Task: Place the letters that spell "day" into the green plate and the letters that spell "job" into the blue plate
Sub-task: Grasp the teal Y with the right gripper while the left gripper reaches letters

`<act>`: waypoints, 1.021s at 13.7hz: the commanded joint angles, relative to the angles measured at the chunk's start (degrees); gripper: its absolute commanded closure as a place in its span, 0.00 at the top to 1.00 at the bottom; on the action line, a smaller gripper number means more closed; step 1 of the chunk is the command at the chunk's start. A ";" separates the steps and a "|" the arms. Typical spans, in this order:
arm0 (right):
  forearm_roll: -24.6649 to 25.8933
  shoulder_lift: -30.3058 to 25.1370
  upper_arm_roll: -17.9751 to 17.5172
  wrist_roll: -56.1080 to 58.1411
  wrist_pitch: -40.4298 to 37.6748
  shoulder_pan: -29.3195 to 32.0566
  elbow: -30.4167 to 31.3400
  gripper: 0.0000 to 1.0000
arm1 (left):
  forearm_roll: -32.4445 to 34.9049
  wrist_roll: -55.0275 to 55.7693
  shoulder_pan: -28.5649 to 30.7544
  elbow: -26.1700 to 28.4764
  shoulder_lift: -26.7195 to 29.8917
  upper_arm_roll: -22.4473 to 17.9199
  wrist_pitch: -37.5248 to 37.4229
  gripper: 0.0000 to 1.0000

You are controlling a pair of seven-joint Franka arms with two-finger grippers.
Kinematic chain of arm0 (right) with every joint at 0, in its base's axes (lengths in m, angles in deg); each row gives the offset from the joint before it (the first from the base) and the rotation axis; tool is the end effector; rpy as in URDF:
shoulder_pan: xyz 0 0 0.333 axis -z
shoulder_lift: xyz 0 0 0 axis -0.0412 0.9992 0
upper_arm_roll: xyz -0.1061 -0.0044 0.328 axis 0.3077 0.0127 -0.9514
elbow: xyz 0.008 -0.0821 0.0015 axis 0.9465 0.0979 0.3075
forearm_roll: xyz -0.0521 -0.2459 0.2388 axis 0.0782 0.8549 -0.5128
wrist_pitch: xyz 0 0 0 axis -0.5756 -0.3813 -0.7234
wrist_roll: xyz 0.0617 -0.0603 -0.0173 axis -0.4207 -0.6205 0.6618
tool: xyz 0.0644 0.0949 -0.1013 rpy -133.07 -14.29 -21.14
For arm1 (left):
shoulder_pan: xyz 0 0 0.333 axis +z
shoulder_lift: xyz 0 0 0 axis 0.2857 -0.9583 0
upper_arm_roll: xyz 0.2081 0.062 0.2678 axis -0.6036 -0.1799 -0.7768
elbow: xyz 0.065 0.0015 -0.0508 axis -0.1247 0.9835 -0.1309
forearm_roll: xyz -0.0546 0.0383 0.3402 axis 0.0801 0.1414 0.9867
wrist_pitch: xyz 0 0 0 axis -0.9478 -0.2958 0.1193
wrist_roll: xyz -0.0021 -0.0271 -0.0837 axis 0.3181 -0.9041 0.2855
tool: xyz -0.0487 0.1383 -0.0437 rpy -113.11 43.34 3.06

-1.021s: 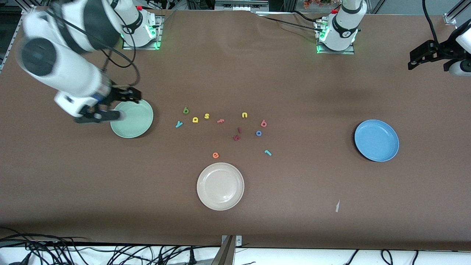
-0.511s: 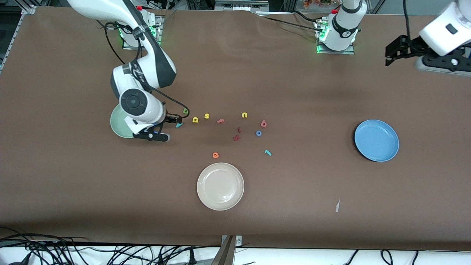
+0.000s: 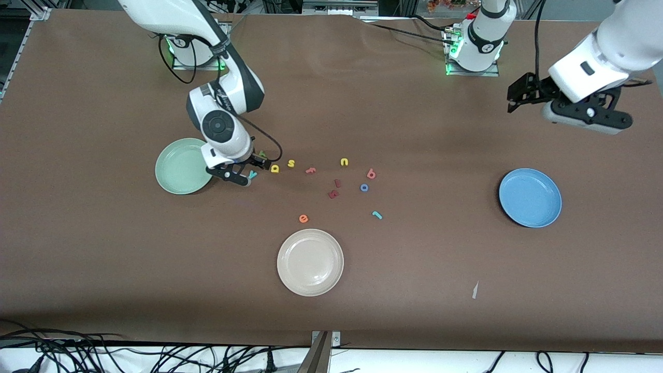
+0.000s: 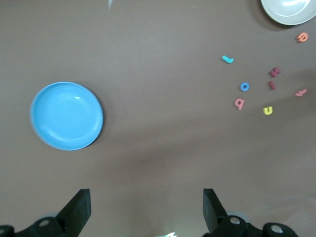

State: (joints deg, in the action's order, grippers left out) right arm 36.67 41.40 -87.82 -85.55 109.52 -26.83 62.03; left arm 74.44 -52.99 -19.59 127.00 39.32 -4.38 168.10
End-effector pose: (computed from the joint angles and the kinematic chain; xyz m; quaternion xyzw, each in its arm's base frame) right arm 0.4666 0.2733 0.2277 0.9809 -0.1783 -0.0611 0.0488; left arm 0.4846 -0.1040 0.5775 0.9925 -0.1051 -0.0506 0.0368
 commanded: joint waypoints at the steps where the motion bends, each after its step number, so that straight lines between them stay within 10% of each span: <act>1: 2.91 0.79 0.84 -3.73 3.24 -0.78 0.78 0.95 | -2.85 -0.18 -2.80 5.66 -0.46 -0.75 6.65 1.00; 8: 4.07 4.40 2.07 -4.79 9.49 -0.78 0.69 0.57 | -2.77 -0.71 -12.19 7.79 -12.22 -0.75 12.38 1.00; 14: 4.16 3.79 2.25 -4.36 8.97 -0.52 0.25 0.02 | -3.03 -3.96 -16.86 7.62 -21.63 -0.84 25.64 1.00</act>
State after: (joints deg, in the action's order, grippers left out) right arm 39.39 45.57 -85.90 -88.83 118.49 -27.39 62.20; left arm 73.01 -53.93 -35.40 136.04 20.78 -4.36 191.70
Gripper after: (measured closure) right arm 0.744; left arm 0.000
